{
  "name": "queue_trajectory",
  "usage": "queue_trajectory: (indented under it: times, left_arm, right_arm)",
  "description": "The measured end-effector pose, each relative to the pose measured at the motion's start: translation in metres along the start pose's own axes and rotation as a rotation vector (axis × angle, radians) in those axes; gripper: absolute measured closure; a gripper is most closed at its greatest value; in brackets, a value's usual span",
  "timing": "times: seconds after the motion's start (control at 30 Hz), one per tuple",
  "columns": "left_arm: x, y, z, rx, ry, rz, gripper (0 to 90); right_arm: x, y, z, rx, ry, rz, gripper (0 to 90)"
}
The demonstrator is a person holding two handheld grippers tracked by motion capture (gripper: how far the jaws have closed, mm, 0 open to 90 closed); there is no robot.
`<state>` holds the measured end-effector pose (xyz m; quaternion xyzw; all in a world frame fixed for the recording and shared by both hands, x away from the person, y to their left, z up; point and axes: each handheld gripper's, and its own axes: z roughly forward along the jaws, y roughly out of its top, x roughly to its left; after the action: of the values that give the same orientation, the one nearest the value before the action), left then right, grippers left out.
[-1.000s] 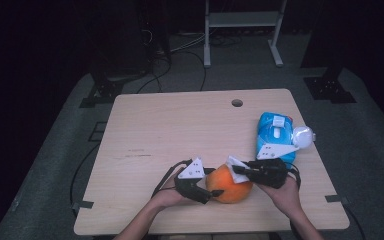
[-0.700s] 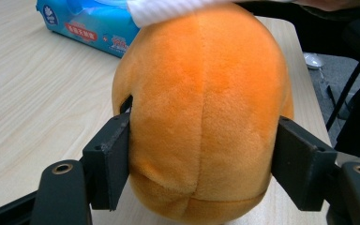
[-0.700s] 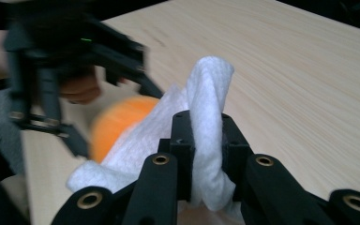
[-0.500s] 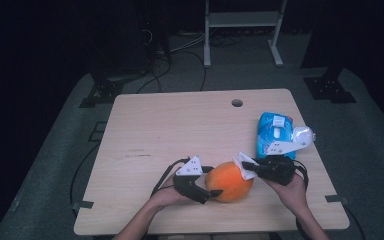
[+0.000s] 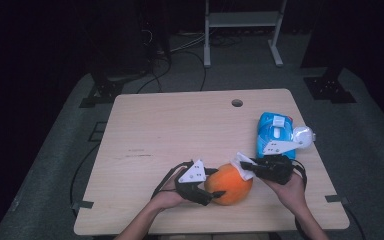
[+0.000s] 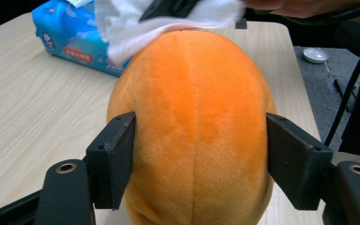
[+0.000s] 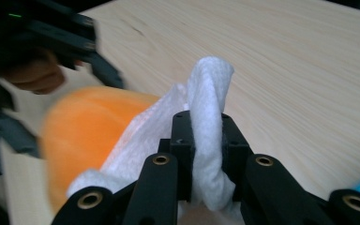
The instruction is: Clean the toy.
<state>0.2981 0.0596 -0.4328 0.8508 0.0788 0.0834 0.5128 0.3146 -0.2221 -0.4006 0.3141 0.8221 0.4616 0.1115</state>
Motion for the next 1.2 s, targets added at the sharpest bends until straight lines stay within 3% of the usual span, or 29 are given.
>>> queue_trajectory:
  times: [0.13, 0.23, 0.4, 0.47, 0.57, 0.67, 0.77, 0.9, 0.97, 1.03, 1.1, 1.13, 1.2]
  left_arm:
    - [0.000, -0.001, 0.002, -0.004, -0.004, 0.004, 30.0]
    - [-0.002, 0.000, 0.003, 0.001, -0.009, 0.010, 29.1]
    - [-0.004, -0.001, 0.003, 0.017, -0.018, 0.026, 28.8]
    - [0.000, -0.002, 0.002, 0.012, -0.017, 0.002, 28.9]
    - [0.007, -0.007, 0.000, 0.007, -0.020, -0.041, 28.6]
    - [0.014, -0.012, -0.003, 0.001, -0.025, -0.078, 28.6]
    - [0.017, -0.015, -0.005, 0.001, -0.029, -0.099, 28.4]
    - [0.017, -0.007, -0.007, -0.005, -0.029, -0.102, 22.1]
    - [0.014, 0.000, -0.008, -0.046, -0.022, -0.104, 18.1]
    - [0.010, 0.008, -0.008, -0.076, -0.022, -0.088, 17.7]
    - [0.004, 0.010, -0.003, -0.034, 0.016, -0.036, 18.5]
    - [0.004, 0.008, -0.001, -0.025, 0.030, -0.029, 22.5]
    - [0.009, 0.002, -0.001, -0.027, 0.020, -0.071, 25.7]
  right_arm:
    - [-0.009, -0.006, -0.002, 0.005, 0.017, 0.046, 79.0]
    - [0.002, -0.001, 0.000, 0.003, 0.033, 0.020, 79.1]
    - [0.028, 0.011, 0.008, -0.030, 0.108, -0.044, 79.0]
    - [0.030, 0.012, 0.008, -0.030, 0.085, -0.064, 78.9]
    - [0.016, 0.007, 0.006, -0.022, 0.033, -0.035, 78.7]
    - [-0.007, -0.004, 0.001, -0.023, 0.030, 0.055, 78.7]
    - [-0.015, -0.011, -0.005, -0.036, 0.021, 0.089, 78.7]
    - [-0.005, -0.008, -0.003, -0.047, -0.005, 0.057, 78.6]
    - [0.000, -0.003, 0.003, -0.050, -0.017, 0.039, 78.6]
    - [0.003, 0.001, 0.009, -0.066, 0.007, 0.044, 78.6]
    - [0.009, 0.006, 0.013, -0.083, 0.012, 0.026, 78.3]
    - [0.015, 0.008, 0.014, -0.098, 0.010, 0.010, 78.4]
    - [0.020, 0.009, 0.014, -0.104, 0.006, -0.010, 78.4]
